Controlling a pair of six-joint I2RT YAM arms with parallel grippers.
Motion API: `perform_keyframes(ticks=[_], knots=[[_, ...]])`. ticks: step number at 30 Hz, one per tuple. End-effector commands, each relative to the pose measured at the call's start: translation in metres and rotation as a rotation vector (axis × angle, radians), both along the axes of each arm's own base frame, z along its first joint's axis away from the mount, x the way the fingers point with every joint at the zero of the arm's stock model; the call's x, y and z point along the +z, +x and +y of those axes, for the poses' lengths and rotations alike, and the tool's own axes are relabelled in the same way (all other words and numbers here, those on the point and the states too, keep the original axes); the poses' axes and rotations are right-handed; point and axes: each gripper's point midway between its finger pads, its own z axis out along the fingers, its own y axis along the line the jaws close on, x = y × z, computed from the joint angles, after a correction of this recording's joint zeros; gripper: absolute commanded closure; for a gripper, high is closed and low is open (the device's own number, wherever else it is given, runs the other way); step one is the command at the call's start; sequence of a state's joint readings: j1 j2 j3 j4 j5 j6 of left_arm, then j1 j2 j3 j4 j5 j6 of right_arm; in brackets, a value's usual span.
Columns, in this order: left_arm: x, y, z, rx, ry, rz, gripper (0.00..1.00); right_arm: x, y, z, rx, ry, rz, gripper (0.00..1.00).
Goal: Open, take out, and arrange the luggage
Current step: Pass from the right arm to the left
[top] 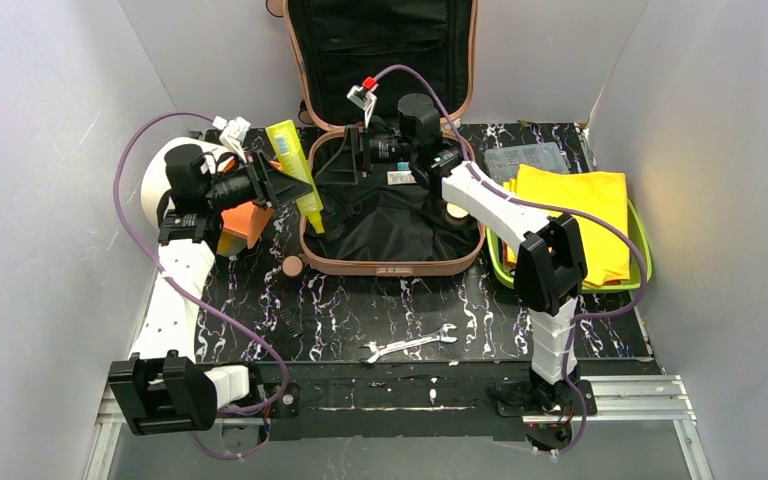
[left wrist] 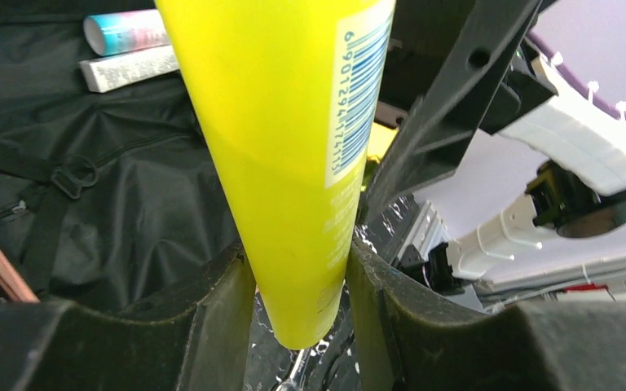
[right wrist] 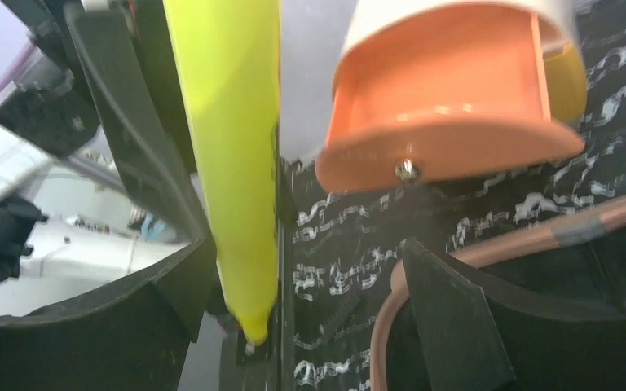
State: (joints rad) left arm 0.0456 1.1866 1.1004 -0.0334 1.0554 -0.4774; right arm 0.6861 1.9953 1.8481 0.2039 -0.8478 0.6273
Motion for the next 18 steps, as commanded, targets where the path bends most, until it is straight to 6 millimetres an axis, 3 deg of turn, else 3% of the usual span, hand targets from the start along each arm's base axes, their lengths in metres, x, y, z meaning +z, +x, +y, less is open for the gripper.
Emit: perform_keyframes(ticks=[1,7,13,18], knots=[[0.033,0.002,0.016,0.100,0.006,-0.058,1.00,0.008,-0.028,-0.021,0.090,-0.010,-0.107,0.06],[0.027,0.018,0.047,0.262,-0.012,0.049,1.00,0.000,-0.038,-0.015,0.097,0.036,-0.078,0.07],[0.016,0.020,0.075,0.378,-0.065,0.177,1.00,0.012,-0.063,0.014,0.151,0.117,-0.031,0.07],[0.003,0.013,0.083,0.416,-0.093,0.261,1.00,0.013,-0.081,0.036,0.195,0.118,-0.017,0.07]])
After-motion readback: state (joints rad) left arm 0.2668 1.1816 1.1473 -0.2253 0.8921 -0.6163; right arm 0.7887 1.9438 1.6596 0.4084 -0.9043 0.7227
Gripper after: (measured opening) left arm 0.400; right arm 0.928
